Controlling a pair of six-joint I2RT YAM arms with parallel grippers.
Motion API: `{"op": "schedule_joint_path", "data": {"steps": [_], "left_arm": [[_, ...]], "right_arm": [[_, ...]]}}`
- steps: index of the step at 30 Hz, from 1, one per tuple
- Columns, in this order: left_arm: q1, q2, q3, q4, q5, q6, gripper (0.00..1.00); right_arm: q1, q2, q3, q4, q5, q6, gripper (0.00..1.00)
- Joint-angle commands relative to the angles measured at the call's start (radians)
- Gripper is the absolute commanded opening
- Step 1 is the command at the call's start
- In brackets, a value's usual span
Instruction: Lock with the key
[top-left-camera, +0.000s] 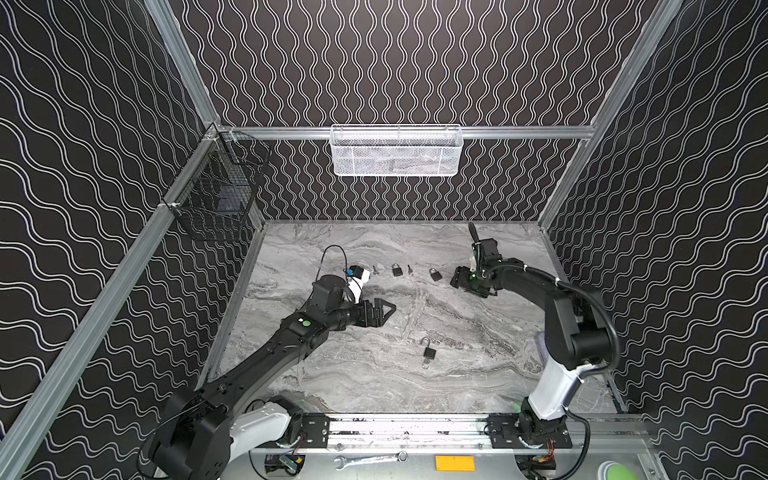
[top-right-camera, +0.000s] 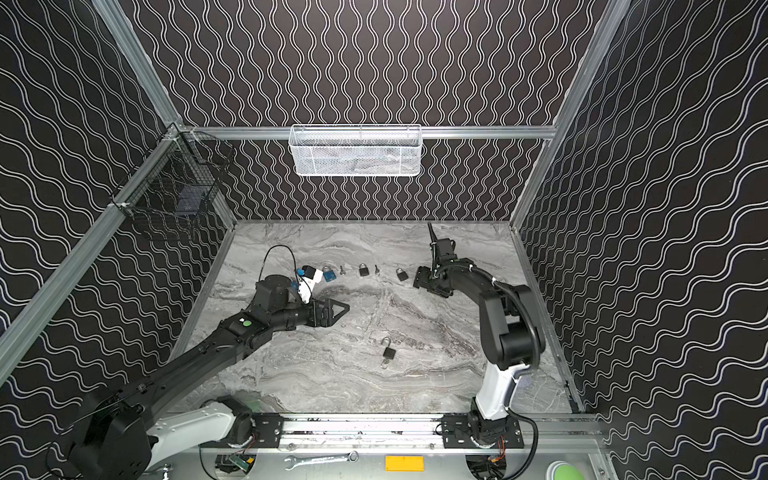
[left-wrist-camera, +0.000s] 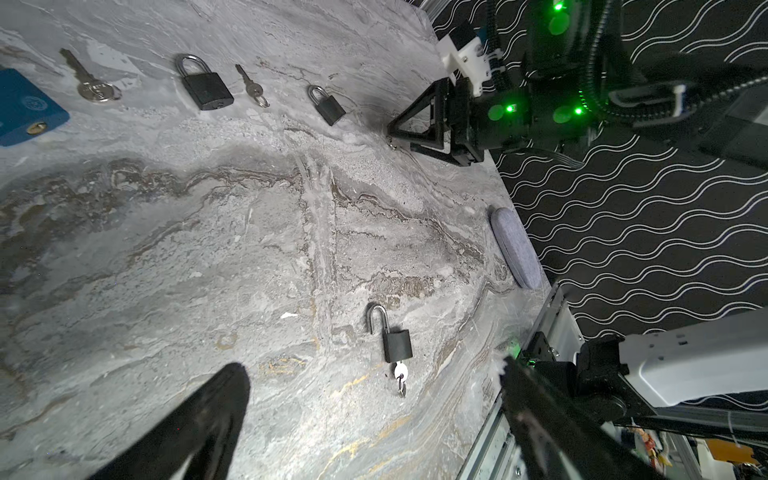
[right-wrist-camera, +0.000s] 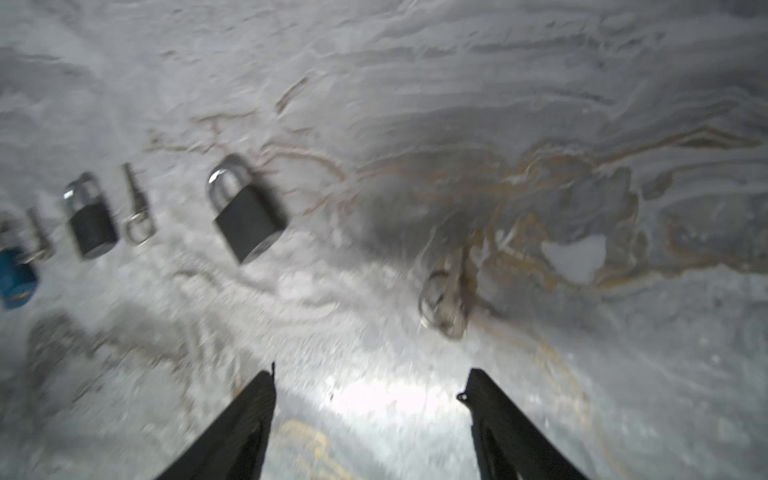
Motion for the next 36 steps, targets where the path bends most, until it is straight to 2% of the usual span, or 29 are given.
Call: {"op": "schedule_joint_path", "data": {"steps": [1,10,14,24,28,32,36], "left_arm": [[-0.001,-0.007,0.015,-0.013,-0.015,0.034,0.98],[-0.001,-0.015,0.036,-0.04,-0.02,0.048,0.99],[0.0,-0.017,0.04,-0.053,-0.031,0.053,0.99],[0.001,-0.002,0.046,-0.065,-0.033,0.058,0.99],[0.0,0.002,0.046,-0.073,-0.038,0.059,0.99],[0.001,0.001,0.044,-0.067,-0.034,0.059,0.99],[0.001,0.007,0.046,-0.068,-0.031,0.061,0.98]], "right_arm": [[0.003,0.037,0.03,-0.048,0.055,-0.005,0.7],[-0.006,0.114,0.056,-0.054,0.069,-0.014,0.62],[-0.008,0.153,0.09,-0.058,0.048,-0.031,0.48],[-0.009,0.229,0.194,-0.09,0.001,-0.064,0.26],[-0.011,0.217,0.18,-0.091,0.014,-0.061,0.25],[-0.01,0.189,0.134,-0.081,0.075,-0.06,0.31],[-0.012,0.137,0.072,-0.052,0.125,-0.072,0.32]]}}
